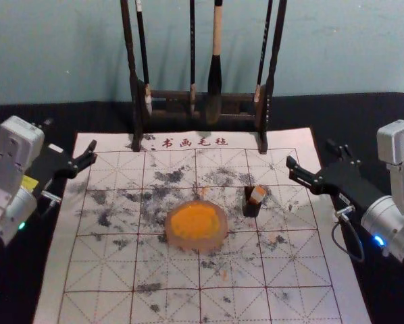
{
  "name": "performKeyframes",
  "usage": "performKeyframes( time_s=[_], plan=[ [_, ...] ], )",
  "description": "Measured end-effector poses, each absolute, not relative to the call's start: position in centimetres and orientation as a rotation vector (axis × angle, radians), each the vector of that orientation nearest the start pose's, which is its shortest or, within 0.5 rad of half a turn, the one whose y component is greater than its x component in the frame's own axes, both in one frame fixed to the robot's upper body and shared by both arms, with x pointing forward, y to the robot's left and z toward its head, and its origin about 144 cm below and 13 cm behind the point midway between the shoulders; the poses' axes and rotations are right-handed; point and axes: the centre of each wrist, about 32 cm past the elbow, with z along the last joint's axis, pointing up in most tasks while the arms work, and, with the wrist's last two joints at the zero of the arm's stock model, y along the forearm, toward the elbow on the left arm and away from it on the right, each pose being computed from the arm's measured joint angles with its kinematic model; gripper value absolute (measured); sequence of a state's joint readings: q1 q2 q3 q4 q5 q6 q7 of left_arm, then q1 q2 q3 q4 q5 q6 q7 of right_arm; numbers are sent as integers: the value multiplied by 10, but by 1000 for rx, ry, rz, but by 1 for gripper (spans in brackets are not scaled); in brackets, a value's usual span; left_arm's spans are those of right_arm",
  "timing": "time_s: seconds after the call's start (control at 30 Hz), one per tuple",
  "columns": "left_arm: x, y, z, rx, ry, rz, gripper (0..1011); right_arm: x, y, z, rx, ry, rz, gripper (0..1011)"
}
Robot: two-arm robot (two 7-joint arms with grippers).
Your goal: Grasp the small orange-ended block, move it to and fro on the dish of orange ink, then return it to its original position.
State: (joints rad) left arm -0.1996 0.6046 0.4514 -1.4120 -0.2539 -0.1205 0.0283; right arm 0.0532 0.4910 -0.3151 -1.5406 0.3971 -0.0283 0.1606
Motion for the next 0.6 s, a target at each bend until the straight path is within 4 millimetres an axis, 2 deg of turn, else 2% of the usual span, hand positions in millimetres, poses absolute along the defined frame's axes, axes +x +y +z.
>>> performKeyframes(
  time_s=[0.6],
  plan=[
    [489, 310, 1140, 304, -285, 1248, 1001, 459, -283, 1138, -137, -3, -1138, 1003]
  ],
)
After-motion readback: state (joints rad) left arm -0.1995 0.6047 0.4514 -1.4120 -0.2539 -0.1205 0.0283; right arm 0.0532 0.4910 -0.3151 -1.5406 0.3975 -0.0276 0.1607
